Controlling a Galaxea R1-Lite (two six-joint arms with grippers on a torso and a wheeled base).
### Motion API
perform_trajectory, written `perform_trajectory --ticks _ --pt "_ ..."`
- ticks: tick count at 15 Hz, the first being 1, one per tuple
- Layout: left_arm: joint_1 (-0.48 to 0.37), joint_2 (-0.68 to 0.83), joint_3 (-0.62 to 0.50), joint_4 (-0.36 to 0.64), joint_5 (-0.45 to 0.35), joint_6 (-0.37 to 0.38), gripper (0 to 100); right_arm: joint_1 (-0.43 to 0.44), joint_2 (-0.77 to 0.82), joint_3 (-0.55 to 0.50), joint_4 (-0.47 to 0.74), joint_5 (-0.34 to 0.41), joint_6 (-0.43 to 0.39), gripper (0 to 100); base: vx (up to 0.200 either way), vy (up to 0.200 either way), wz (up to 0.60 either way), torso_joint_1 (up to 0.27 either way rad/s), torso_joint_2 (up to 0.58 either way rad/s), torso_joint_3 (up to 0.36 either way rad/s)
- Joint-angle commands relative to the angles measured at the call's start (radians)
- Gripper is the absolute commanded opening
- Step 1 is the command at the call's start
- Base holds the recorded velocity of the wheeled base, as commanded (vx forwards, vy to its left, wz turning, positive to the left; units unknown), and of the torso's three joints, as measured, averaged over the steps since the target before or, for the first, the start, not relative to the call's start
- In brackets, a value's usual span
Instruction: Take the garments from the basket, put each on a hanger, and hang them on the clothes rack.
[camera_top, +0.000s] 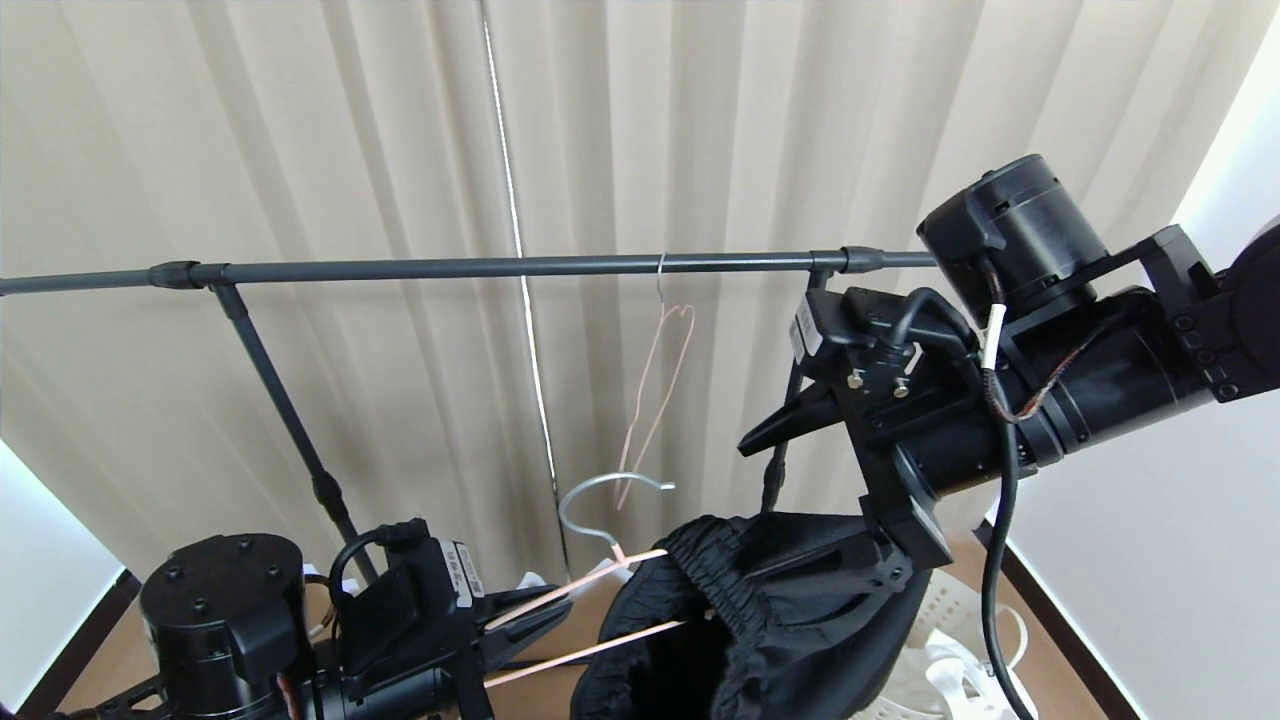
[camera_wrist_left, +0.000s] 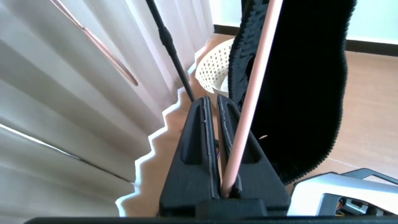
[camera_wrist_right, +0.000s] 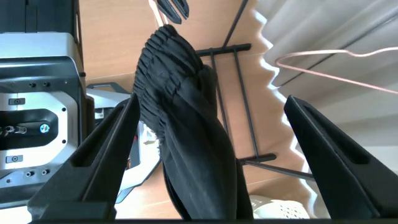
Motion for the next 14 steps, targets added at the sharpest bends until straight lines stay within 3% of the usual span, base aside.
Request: perform_trajectory --ticks 1,6,14 --pt "0.0 0.002 -0.003 0.0 0.0 0.0 0 0.015 0.022 0.002 0.0 -0.001 0.001 100 0.0 0.0 0.0 0.0 0.0 0.0" --pt "0.0 -0.001 -0.004 -0.001 0.002 0.0 0 0.036 0.042 0.006 0.0 -0.075 0.009 100 0.0 0.0 0.0 0.0 0.0 0.0" --pt "-0.005 -0.001 -0.003 -0.001 0.002 0.0 0 0.058 0.072 0.008 -0.028 -0.093 0.027 100 0.0 0.0 0.0 0.0 0.0 0.0"
